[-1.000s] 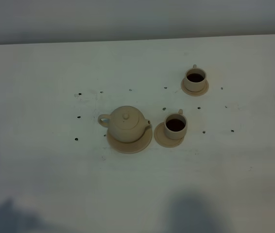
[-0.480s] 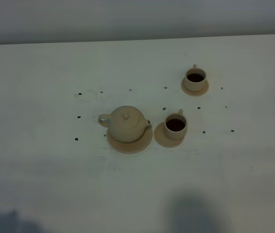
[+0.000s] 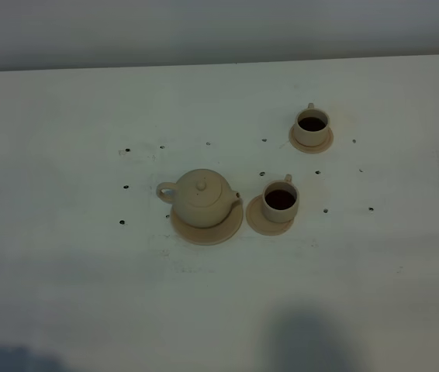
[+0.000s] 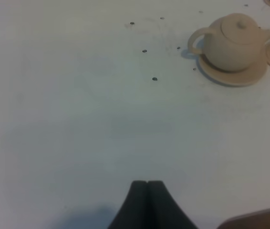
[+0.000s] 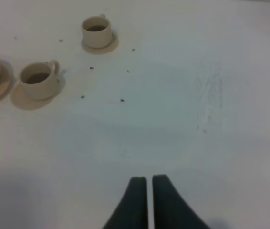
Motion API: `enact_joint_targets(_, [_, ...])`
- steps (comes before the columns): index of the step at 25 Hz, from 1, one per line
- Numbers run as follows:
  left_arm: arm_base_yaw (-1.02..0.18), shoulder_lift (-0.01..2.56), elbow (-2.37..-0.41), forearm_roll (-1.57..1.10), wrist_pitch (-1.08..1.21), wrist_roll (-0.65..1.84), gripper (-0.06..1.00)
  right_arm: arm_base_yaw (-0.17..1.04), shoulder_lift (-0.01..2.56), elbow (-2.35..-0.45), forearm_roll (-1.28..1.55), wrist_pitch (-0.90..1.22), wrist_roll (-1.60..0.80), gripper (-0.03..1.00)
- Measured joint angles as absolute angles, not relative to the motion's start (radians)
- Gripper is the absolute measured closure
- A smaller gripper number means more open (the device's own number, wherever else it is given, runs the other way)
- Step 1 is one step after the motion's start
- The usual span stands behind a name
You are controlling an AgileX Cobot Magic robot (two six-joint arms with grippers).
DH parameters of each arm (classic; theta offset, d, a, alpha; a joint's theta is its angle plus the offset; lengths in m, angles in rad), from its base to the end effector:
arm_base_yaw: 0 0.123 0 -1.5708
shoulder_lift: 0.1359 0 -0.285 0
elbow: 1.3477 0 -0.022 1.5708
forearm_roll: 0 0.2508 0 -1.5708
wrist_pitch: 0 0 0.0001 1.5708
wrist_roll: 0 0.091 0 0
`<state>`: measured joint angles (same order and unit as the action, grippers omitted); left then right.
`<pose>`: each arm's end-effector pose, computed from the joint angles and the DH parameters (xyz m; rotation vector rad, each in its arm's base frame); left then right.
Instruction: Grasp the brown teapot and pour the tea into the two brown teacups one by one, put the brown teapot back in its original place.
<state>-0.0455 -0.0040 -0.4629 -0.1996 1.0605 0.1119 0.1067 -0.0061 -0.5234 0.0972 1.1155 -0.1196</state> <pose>-0.0028 -0.0156 0.2683 0.1677 2.0596 -0.1996 -0.0119 0.0067 0.2796 -0.2428 2.0531 0.1086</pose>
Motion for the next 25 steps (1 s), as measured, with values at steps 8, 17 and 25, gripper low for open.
enact_joint_targets(8, [-0.046, -0.004, -0.461, -0.2, 1.06, 0.111, 1.0, 0.107, -0.006, -0.523, 0.097, 1.115, -0.12, 0.94])
enact_joint_targets(17, [-0.046, -0.004, -0.461, -0.2, 1.06, 0.11, 1.0, 0.107, -0.006, -0.523, 0.097, 1.115, -0.12, 0.94])
enact_joint_targets(25, [-0.046, -0.004, -0.461, -0.2, 1.06, 0.11, 1.0, 0.107, -0.006, -0.523, 0.097, 1.115, -0.12, 0.94])
